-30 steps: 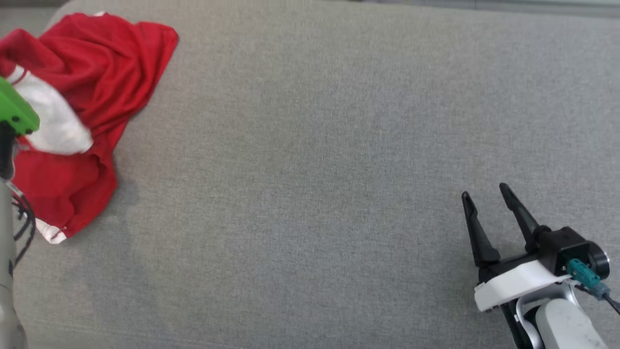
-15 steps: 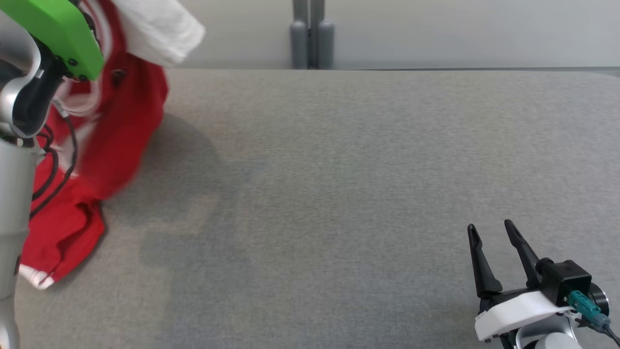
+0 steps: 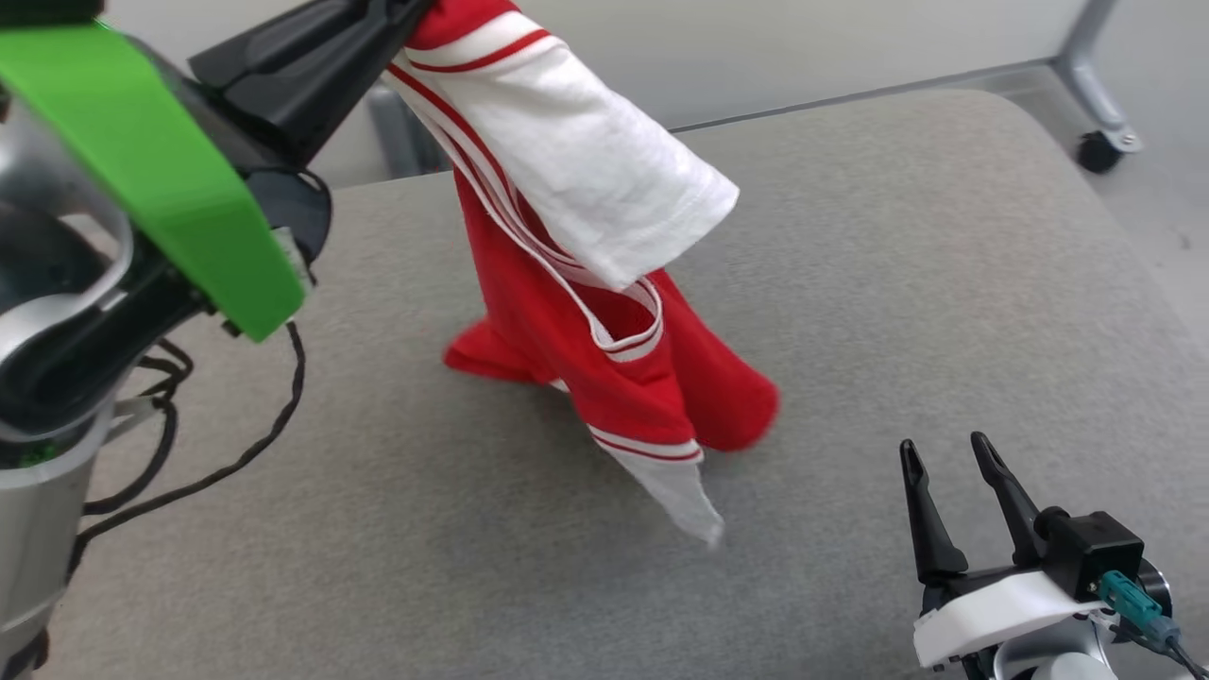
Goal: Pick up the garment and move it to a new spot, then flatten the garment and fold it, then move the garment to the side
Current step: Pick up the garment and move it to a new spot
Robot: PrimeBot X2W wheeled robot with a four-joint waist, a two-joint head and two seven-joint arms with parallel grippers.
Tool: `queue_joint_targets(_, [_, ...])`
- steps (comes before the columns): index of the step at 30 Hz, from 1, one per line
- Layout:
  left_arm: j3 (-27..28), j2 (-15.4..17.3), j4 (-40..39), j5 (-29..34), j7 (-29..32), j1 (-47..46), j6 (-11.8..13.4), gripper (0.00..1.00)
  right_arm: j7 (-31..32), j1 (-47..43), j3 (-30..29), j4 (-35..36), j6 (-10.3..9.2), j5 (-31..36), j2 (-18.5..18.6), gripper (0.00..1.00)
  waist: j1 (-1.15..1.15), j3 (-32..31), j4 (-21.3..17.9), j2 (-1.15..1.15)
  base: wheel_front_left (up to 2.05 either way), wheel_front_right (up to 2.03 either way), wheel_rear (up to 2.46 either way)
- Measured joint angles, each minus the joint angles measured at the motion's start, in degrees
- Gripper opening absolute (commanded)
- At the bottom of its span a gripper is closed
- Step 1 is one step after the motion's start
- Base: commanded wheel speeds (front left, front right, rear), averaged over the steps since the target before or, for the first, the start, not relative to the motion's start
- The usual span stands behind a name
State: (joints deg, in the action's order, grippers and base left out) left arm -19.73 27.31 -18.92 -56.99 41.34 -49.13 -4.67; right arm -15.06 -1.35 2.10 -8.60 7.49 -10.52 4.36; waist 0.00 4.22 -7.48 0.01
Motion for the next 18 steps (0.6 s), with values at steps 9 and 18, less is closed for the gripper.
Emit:
queue_joint_targets(9, [1.1, 3.0, -3.0, -3.0, 4.6, 0.2, 1.7, 0.00, 0.0, -1.0, -1.3, 0.1, 0.00, 0.0, -0.1, 1.00, 0.00, 0.0, -5.8, 0.00, 0.00, 0.00, 0.00])
queue_joint_targets(18, [-2.2, -1.0, 8.2, -2.9, 2.7, 3.2, 3.0, 0.00, 0.0, 2.4, 1.0, -0.1, 0.00, -0.3, -0.5, 1.00, 0.00, 3.1, -6.8, 0.00, 0.00, 0.00, 0.00])
